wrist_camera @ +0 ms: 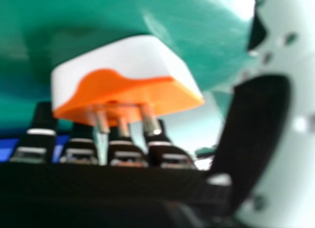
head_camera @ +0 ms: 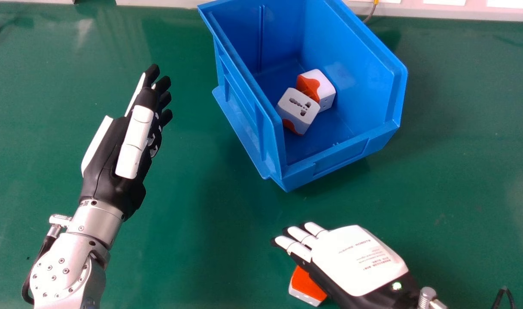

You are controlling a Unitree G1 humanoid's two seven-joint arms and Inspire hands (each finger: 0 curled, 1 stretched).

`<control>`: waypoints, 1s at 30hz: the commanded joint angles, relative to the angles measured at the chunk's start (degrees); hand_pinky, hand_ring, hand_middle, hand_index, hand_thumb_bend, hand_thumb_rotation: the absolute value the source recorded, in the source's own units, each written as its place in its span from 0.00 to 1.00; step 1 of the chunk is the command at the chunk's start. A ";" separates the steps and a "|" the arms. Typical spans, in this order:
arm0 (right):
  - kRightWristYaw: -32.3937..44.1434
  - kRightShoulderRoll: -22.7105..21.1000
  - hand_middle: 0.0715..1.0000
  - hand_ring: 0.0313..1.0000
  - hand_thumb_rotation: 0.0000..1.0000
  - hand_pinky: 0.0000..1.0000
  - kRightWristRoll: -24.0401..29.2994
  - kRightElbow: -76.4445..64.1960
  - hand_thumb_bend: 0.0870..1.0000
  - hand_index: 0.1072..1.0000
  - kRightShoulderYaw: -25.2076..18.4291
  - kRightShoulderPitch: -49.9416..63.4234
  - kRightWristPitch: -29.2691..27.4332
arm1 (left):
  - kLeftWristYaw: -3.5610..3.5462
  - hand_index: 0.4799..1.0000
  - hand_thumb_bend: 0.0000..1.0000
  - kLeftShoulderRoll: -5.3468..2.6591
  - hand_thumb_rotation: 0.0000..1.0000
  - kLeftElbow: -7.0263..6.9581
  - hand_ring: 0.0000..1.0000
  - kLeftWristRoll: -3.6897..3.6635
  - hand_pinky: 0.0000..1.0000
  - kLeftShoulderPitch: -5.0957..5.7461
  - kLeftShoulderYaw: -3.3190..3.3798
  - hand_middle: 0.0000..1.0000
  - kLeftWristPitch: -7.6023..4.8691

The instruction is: Pick all objects and put in blue box

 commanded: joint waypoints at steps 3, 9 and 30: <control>-2.25 -0.61 0.95 0.96 0.14 0.85 0.29 0.58 0.97 0.90 0.70 -0.90 -0.64 | -0.55 1.00 0.82 0.53 0.95 -0.22 1.00 -0.53 1.00 -0.91 0.28 1.00 -1.67; -3.33 -0.76 0.95 0.96 0.12 0.85 0.15 3.10 0.96 0.89 2.04 -1.71 -0.64 | -0.41 1.00 0.82 0.38 0.95 -0.08 1.00 -0.45 1.00 -0.92 0.21 1.00 -1.84; -10.23 -1.38 0.93 0.93 0.08 0.80 1.06 8.55 0.92 0.85 4.70 -3.11 -0.77 | -0.81 1.00 0.83 0.69 0.95 -0.20 1.00 -0.91 1.00 -0.73 0.46 1.00 -1.45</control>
